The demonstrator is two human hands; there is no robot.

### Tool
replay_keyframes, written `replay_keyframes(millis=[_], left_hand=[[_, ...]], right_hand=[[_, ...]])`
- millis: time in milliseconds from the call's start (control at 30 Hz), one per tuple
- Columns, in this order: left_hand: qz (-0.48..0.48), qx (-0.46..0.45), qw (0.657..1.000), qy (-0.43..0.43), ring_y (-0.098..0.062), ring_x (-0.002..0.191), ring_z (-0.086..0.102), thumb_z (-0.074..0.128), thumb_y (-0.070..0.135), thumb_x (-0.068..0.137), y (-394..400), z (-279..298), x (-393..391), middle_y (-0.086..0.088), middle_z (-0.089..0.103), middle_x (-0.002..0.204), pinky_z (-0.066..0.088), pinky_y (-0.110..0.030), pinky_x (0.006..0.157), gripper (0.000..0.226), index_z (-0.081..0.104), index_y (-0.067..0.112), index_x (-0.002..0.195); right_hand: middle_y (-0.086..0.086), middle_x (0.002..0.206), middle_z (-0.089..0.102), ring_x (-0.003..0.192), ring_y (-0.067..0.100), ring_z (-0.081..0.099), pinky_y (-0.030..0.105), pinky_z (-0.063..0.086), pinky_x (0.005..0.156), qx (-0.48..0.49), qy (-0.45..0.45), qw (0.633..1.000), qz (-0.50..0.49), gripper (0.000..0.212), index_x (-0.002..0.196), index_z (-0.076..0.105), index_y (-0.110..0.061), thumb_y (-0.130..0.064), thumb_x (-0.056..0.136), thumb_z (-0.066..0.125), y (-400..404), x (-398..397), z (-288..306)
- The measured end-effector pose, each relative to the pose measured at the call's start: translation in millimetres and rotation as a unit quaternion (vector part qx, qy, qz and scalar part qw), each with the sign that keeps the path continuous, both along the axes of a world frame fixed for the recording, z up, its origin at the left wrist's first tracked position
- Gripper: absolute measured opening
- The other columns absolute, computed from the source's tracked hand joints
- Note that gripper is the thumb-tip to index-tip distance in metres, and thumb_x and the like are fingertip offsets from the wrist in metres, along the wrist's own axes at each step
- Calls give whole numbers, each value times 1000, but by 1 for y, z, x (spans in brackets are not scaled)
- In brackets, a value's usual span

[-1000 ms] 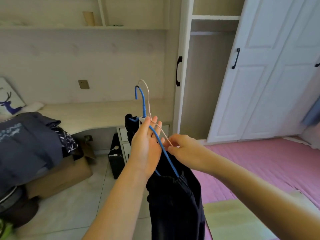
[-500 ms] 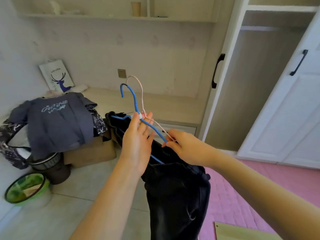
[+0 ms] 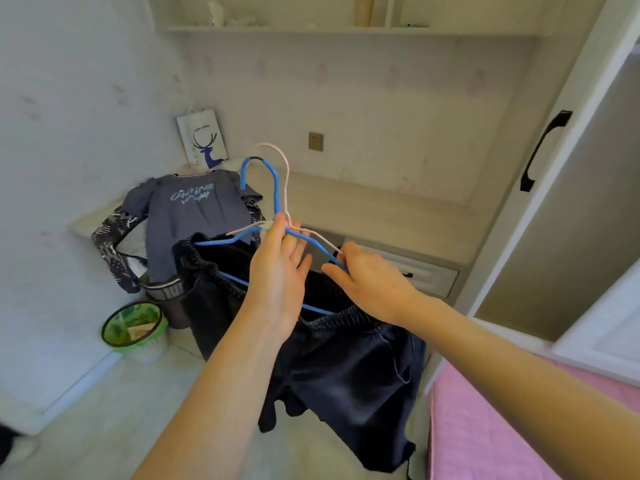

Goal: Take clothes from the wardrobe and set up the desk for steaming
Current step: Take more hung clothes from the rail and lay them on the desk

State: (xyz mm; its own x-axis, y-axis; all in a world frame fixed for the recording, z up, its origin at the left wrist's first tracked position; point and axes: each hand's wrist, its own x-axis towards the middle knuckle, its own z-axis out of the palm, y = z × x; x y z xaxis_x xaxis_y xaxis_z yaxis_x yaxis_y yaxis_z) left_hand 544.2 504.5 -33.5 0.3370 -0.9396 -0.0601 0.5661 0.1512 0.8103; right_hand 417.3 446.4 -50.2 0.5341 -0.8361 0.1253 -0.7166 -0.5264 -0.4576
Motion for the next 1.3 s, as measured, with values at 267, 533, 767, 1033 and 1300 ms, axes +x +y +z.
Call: replay_keyframes(millis=[267,533,767,1033,1300], left_hand=[[16,33,995,-93,-17,123,54,54,17,96,-15,-2,44,-4,58,130,38,-43,109,24,58,16,120],[-6,117,953,-281,-15,115,60,53,11,94,-29,-4,127,8,53,135,51,-39,94,51,42,20,142],[134,122,906,-382,-18,65,72,54,9,93,-50,-22,234,-6,75,86,57,-26,61,16,70,11,95],[79,53,717,-690,-16,110,53,47,55,90,-89,-67,357,8,64,105,44,-37,95,45,67,23,116],[87,3,682,-727,-10,94,58,58,32,92,-122,-72,407,13,62,102,51,-37,82,25,63,22,114]], right_hand=[[-4,65,44,59,26,50,34,32,49,-73,16,997,2,23,94,41,-13,-33,102,36,-29,51,-12],[-2,68,49,58,25,50,31,25,47,-98,12,995,9,22,96,46,-12,-29,103,34,-63,123,-16],[-6,64,46,60,24,50,29,27,51,-88,-1,996,20,22,94,51,-14,-30,101,38,-102,181,-19],[-4,62,48,54,19,44,46,41,55,-43,-48,997,44,15,86,47,-22,-27,100,43,-132,215,-19],[5,67,55,60,29,50,48,43,58,-43,-103,993,43,17,83,49,-23,-25,99,45,-167,234,-18]])
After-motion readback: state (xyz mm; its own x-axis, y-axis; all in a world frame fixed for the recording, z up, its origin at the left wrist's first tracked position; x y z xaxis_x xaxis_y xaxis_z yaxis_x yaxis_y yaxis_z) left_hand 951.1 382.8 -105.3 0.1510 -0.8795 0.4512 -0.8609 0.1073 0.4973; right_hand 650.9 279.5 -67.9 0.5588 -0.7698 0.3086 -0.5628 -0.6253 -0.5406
